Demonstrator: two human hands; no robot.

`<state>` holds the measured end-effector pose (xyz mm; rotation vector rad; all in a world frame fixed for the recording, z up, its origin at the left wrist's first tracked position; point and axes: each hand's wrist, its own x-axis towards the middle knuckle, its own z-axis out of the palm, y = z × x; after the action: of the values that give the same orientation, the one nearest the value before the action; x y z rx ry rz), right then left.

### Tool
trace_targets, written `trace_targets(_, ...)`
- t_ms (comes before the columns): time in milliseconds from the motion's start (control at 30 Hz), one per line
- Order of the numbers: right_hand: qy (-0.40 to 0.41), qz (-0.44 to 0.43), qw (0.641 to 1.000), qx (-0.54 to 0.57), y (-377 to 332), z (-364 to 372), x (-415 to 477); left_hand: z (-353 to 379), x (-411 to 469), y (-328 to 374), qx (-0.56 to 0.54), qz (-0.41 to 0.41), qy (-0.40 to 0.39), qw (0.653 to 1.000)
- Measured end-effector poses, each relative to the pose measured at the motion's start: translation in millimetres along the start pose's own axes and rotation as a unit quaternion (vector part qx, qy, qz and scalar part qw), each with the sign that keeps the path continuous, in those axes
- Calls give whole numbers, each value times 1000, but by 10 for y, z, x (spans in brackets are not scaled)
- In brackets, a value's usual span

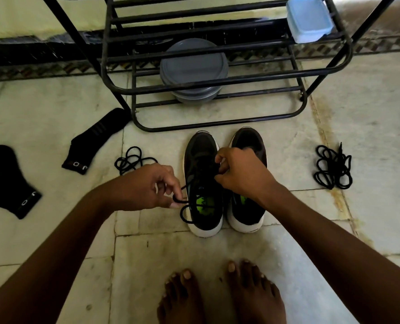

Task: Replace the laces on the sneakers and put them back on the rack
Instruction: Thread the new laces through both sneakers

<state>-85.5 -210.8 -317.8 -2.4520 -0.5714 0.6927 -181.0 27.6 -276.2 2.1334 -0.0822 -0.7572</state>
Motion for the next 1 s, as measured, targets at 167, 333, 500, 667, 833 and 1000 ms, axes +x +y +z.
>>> trace_targets(167,-17,8,999,33,15,-29,17,-73,-59,-61,54,-63,-88,993)
trace_targets(333,33,4,961,273,-154,-298,-62,0,-37,-61,141,-92,-118,979)
trace_targets(500,74,-90,911,394,-343,-624,-164,75,-34,-91,73,-86,-153,982)
trace_targets(667,45,-177,921,344,-530,-773,-288,52,31,-70,-1,-62,-81,995)
trace_targets(833,33,-206,916,344,-585,-751,-335,15,187,8,-15,43,158,986)
trace_targets(1000,82,-227,921,307,-484,-727,-274,57,293,354,-206,104,123,965)
